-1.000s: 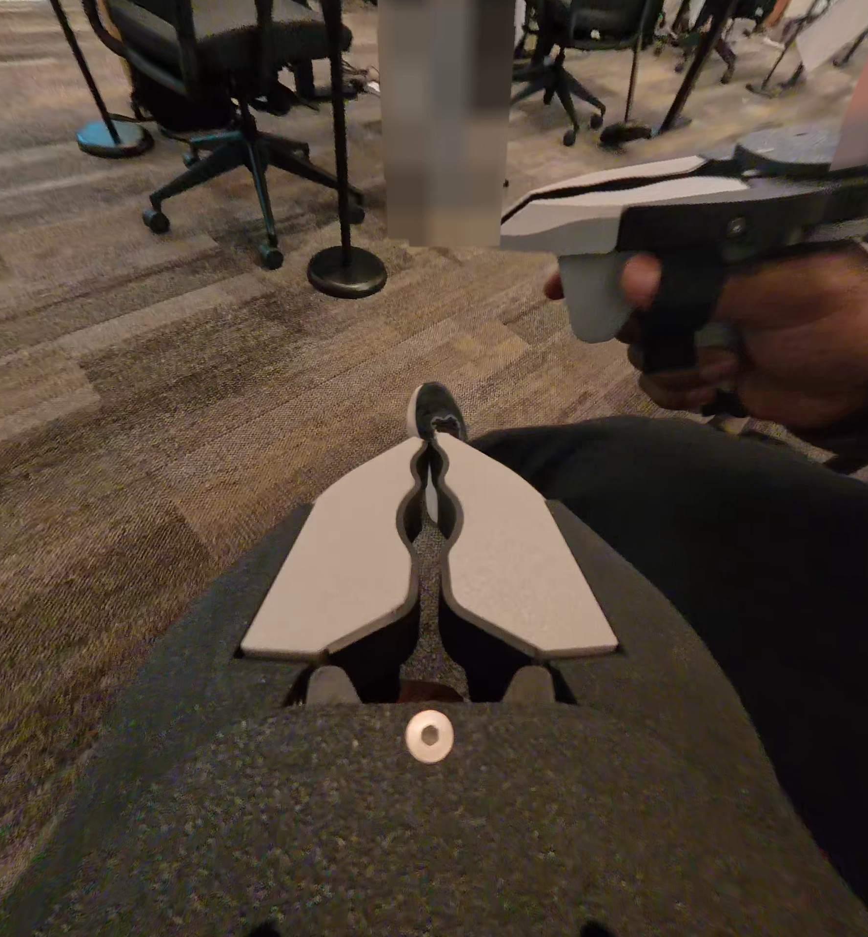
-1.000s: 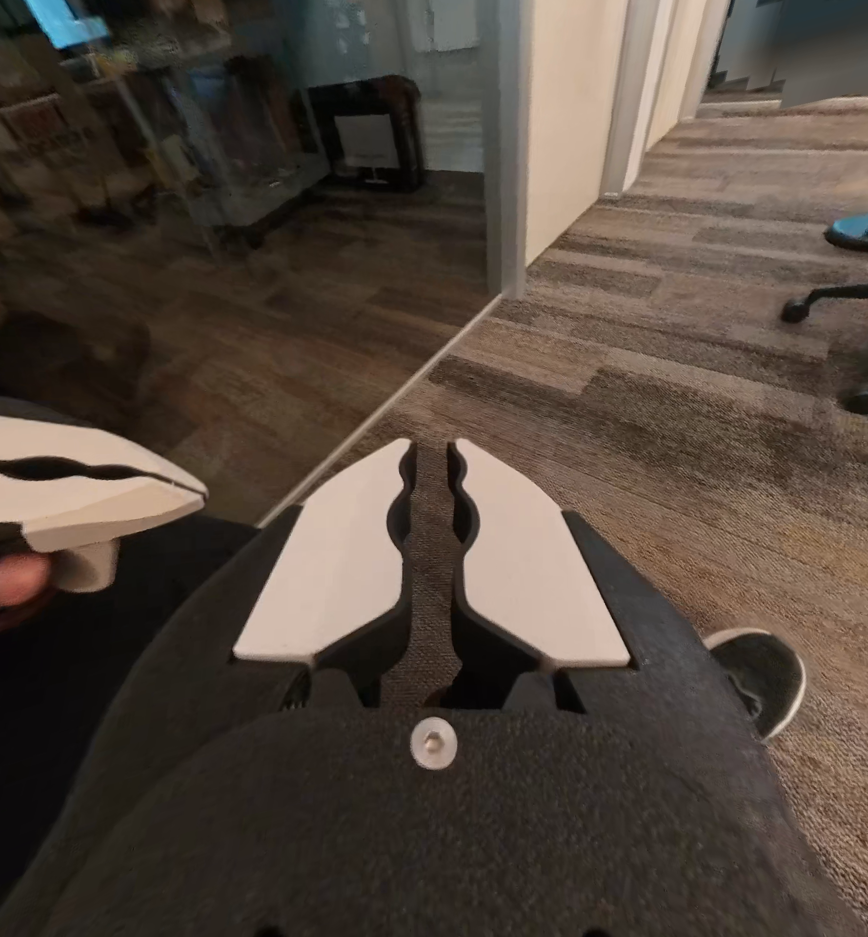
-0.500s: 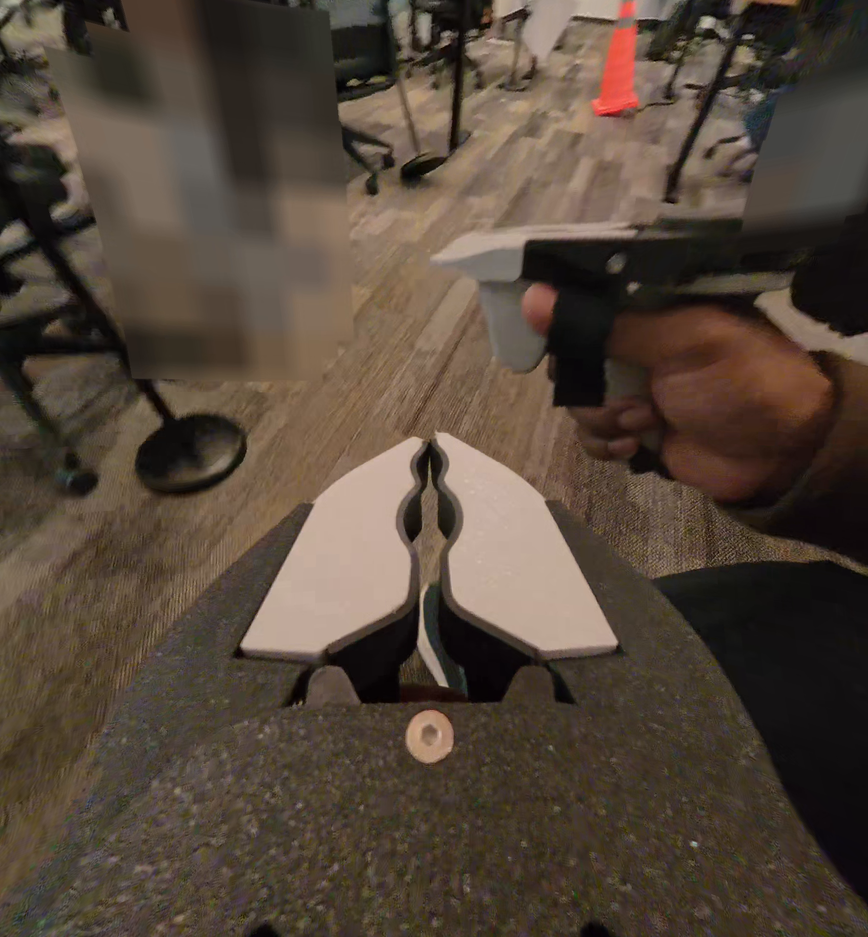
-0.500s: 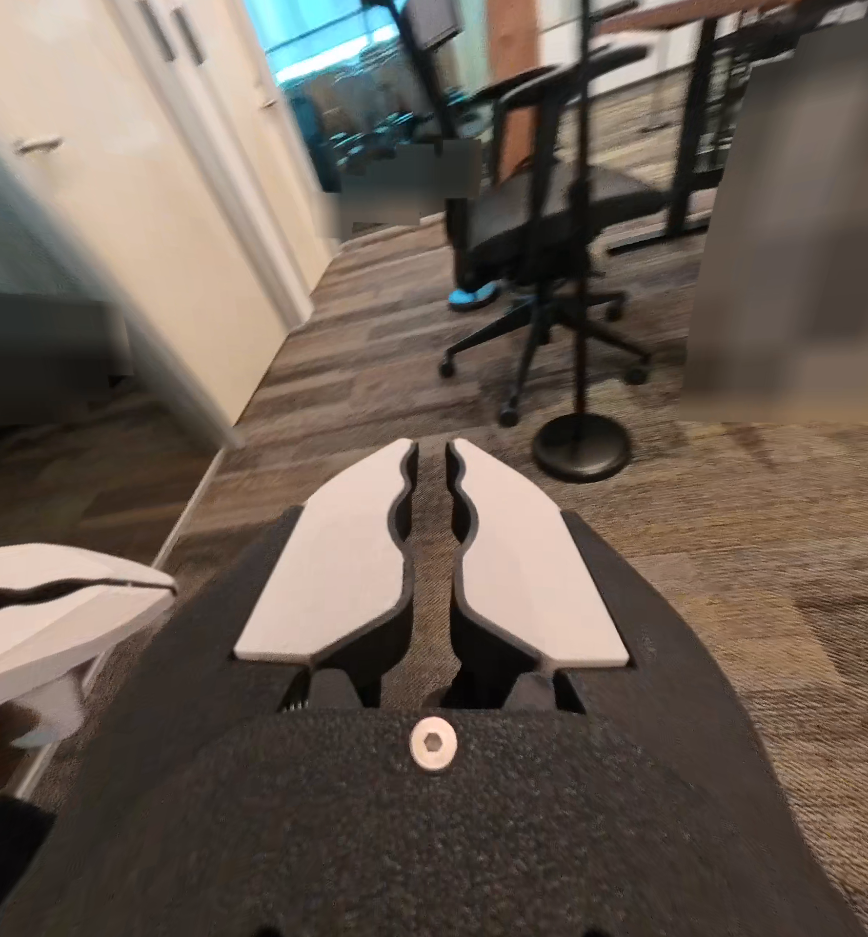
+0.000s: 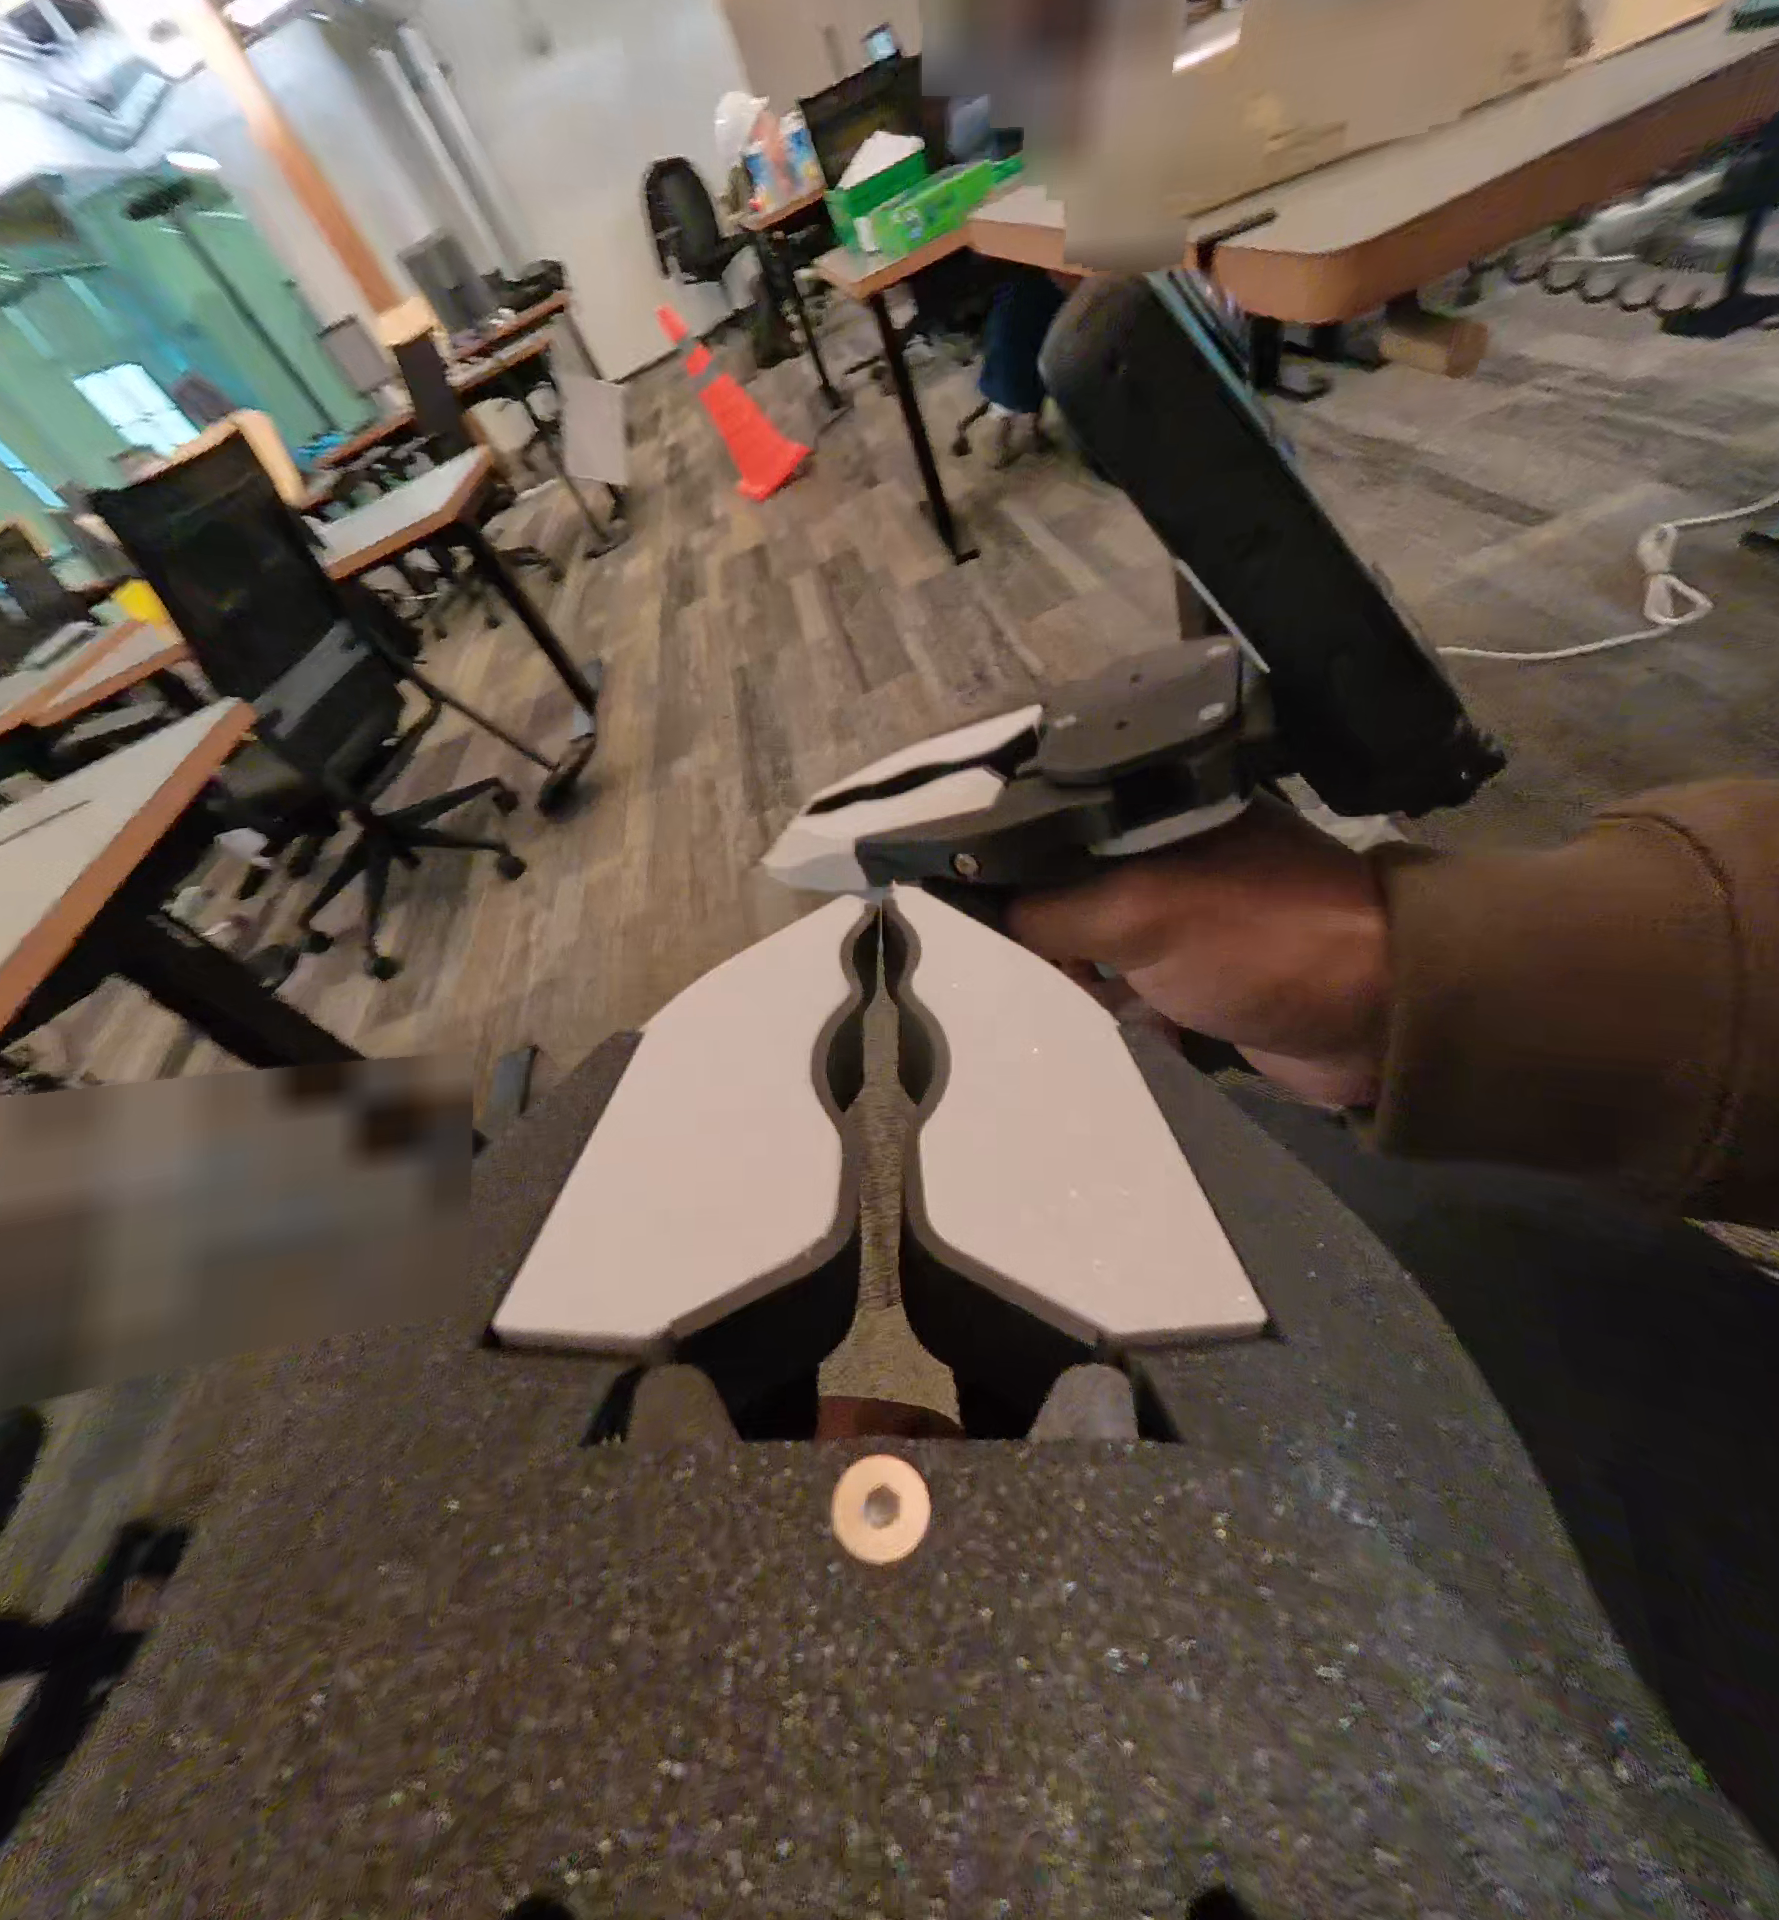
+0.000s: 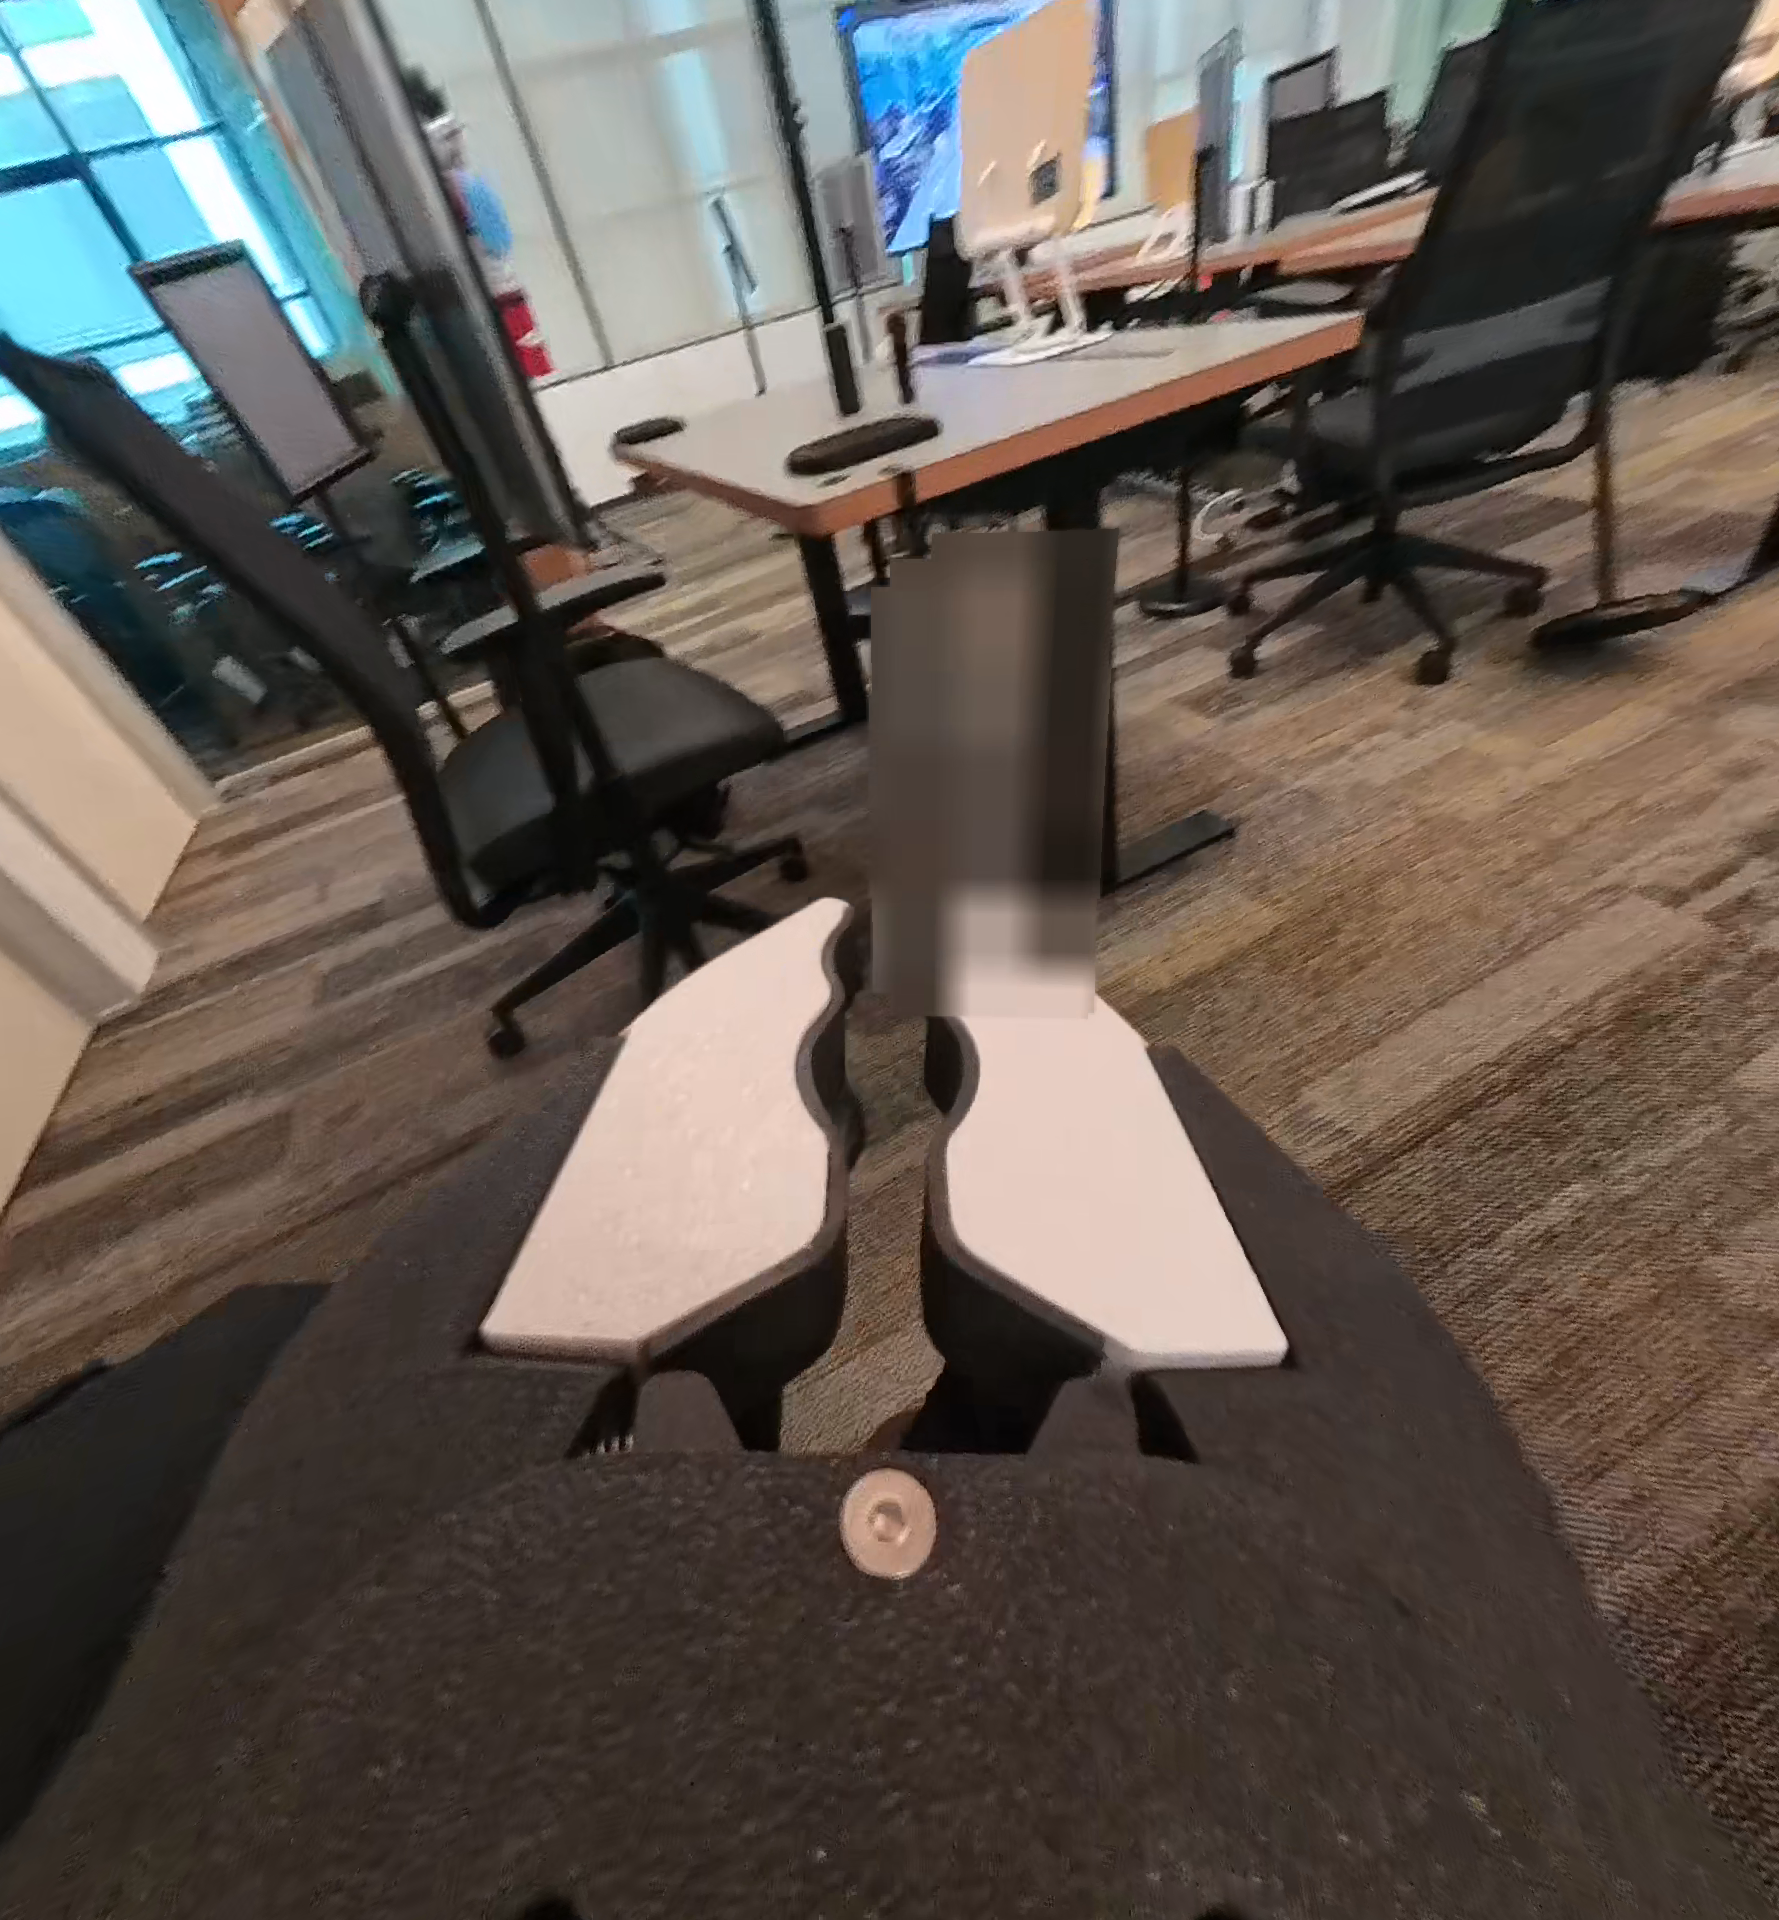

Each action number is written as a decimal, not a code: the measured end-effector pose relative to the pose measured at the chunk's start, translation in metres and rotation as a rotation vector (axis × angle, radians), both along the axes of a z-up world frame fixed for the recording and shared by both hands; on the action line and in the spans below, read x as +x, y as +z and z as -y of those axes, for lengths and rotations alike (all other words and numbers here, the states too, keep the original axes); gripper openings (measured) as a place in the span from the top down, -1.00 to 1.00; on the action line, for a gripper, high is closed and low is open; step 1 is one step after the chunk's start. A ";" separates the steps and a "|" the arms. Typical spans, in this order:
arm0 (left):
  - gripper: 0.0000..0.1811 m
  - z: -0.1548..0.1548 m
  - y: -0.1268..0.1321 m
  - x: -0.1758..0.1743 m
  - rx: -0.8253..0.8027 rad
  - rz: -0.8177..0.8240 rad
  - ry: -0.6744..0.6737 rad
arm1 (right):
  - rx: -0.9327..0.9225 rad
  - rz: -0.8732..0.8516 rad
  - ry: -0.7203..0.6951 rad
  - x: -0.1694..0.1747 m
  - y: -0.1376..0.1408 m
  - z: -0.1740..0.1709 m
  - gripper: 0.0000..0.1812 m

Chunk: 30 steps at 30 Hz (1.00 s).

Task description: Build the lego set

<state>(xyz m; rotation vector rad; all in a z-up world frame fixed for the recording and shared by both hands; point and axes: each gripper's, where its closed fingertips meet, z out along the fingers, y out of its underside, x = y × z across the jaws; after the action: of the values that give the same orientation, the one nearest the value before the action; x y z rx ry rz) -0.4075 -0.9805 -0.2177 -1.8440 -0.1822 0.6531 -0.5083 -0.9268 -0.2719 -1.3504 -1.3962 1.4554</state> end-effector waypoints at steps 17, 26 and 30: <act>0.95 -0.187 -0.276 -0.175 -0.065 0.472 -0.368 | -0.016 0.382 -0.127 -0.119 -0.279 -0.217 0.82; 0.94 -0.279 -0.268 -0.249 -0.090 0.524 -0.421 | 0.094 0.433 -0.189 -0.215 -0.329 -0.348 0.84; 0.94 -0.319 -0.213 -0.269 -0.081 0.509 -0.516 | 0.047 0.461 -0.266 -0.242 -0.318 -0.395 0.84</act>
<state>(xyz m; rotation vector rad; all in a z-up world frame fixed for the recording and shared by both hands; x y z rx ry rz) -0.6766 -0.6618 -0.4308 -1.9975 -0.0048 -0.1737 -0.7506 -0.5322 -0.5903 -1.8399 -1.4438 0.9684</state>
